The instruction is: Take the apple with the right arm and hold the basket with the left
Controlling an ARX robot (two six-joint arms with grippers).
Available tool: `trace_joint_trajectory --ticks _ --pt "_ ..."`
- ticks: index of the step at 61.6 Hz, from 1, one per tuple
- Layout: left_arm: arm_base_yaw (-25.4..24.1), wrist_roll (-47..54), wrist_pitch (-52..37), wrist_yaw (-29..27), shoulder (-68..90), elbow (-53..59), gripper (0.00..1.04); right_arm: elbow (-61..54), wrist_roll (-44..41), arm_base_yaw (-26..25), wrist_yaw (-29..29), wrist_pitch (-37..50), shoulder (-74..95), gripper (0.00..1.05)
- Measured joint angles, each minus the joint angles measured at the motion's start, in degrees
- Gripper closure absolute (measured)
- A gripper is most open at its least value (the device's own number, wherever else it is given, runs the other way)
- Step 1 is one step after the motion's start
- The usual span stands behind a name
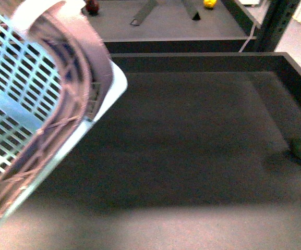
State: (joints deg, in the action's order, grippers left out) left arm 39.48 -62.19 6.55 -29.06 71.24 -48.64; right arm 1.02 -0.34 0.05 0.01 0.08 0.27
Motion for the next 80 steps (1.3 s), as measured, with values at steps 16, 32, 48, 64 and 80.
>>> trace_joint_trajectory --ticks 16,32,48,64,80 --pt "-13.7 -10.3 -6.8 11.4 -2.4 5.2 0.89 0.0 0.0 0.0 0.0 0.0 0.0 0.09" --pt "-26.3 -13.9 -16.1 18.0 -1.3 10.3 0.89 0.0 0.0 0.0 0.0 0.0 0.0 0.09" --pt "-30.0 -21.6 -29.7 20.6 11.4 12.0 0.89 0.0 0.0 0.0 0.0 0.0 0.0 0.09" --pt "-30.8 -22.4 -37.2 21.6 22.1 8.6 0.89 0.0 0.0 0.0 0.0 0.0 0.0 0.09" --pt "-35.0 -23.1 -40.0 20.5 29.4 7.1 0.89 0.0 0.0 0.0 0.0 0.0 0.0 0.09"
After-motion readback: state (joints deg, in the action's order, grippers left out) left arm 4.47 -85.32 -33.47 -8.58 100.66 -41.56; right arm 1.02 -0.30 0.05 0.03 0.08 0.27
